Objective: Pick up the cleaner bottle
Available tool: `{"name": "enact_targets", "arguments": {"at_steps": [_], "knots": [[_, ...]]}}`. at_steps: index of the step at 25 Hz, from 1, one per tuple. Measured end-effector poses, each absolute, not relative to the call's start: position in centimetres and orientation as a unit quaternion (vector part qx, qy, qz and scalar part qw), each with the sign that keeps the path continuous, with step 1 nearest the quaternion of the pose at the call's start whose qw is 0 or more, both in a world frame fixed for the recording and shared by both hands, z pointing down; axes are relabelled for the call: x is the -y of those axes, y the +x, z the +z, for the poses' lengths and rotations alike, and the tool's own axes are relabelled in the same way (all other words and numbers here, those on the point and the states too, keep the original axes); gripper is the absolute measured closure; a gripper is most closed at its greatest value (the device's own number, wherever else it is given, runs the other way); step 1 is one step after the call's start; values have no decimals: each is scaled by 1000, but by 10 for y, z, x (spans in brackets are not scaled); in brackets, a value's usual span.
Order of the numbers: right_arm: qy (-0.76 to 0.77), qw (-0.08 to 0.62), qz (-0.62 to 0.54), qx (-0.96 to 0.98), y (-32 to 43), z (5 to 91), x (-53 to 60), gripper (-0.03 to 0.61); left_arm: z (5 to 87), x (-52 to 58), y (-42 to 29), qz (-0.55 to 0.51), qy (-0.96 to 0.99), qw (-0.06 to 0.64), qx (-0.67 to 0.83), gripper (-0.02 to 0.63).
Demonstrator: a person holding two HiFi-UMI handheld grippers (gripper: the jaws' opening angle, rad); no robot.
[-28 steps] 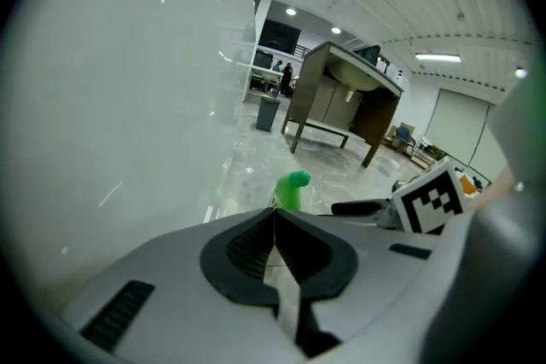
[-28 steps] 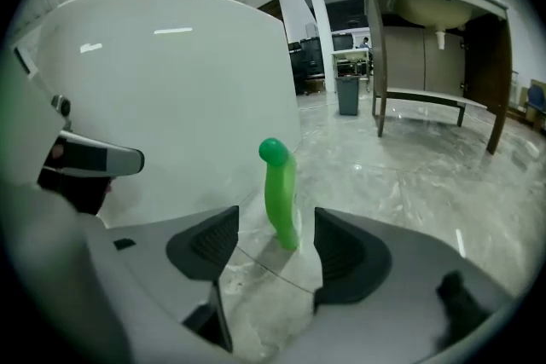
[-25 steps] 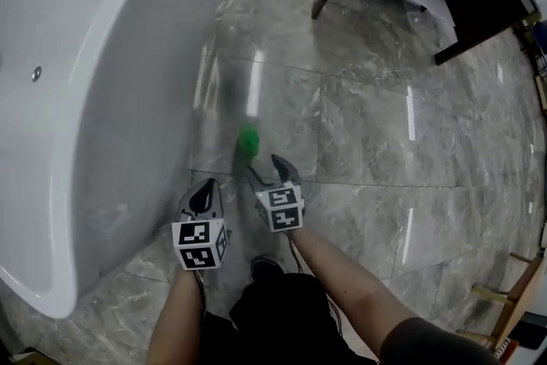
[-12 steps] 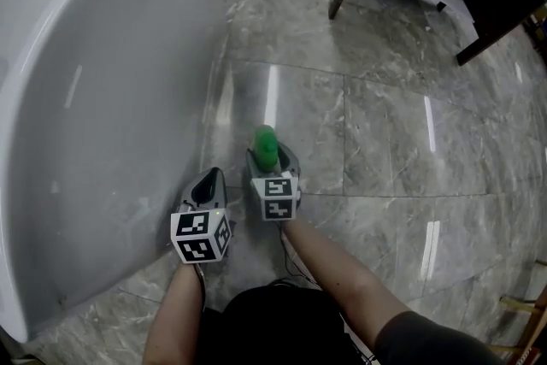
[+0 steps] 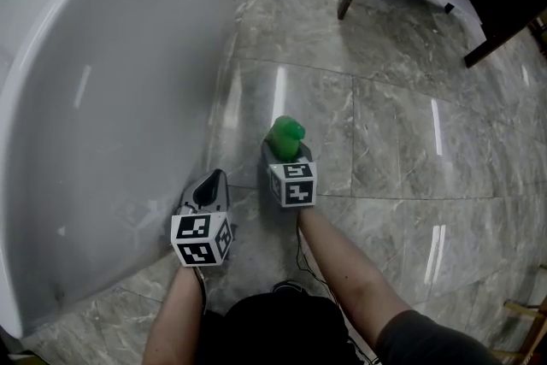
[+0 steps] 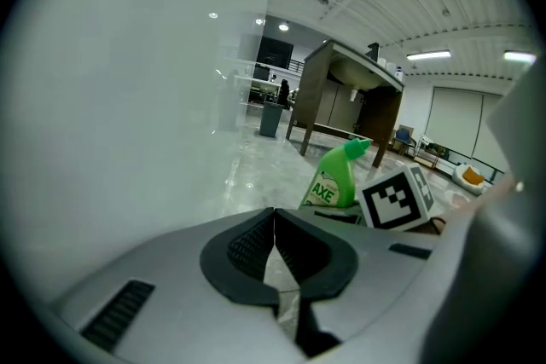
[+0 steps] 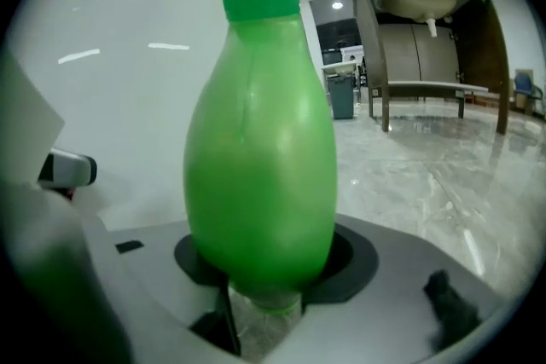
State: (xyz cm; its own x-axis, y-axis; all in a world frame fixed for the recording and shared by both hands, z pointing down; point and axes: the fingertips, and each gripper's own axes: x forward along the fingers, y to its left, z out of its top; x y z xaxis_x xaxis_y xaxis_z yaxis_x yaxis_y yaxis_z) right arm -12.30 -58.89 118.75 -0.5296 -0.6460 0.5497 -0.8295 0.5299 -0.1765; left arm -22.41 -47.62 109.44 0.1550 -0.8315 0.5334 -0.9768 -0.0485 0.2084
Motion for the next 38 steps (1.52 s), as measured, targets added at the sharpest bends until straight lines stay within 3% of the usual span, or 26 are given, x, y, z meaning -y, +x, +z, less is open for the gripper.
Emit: {"name": "enact_targets", "arguments": {"at_steps": [8, 14, 25, 38], "knots": [[404, 54, 407, 818, -104, 1153, 580, 379, 1080, 472, -206, 142, 737, 259, 608, 598], [399, -27, 460, 793, -82, 1037, 556, 379, 1010, 449, -177, 135, 760, 268, 576, 598], [388, -44, 507, 768, -51, 794, 487, 379, 796, 373, -142, 126, 768, 297, 554, 598], [316, -20, 536, 783, -110, 515, 372, 379, 504, 262, -245, 66, 700, 295, 647, 598]]}}
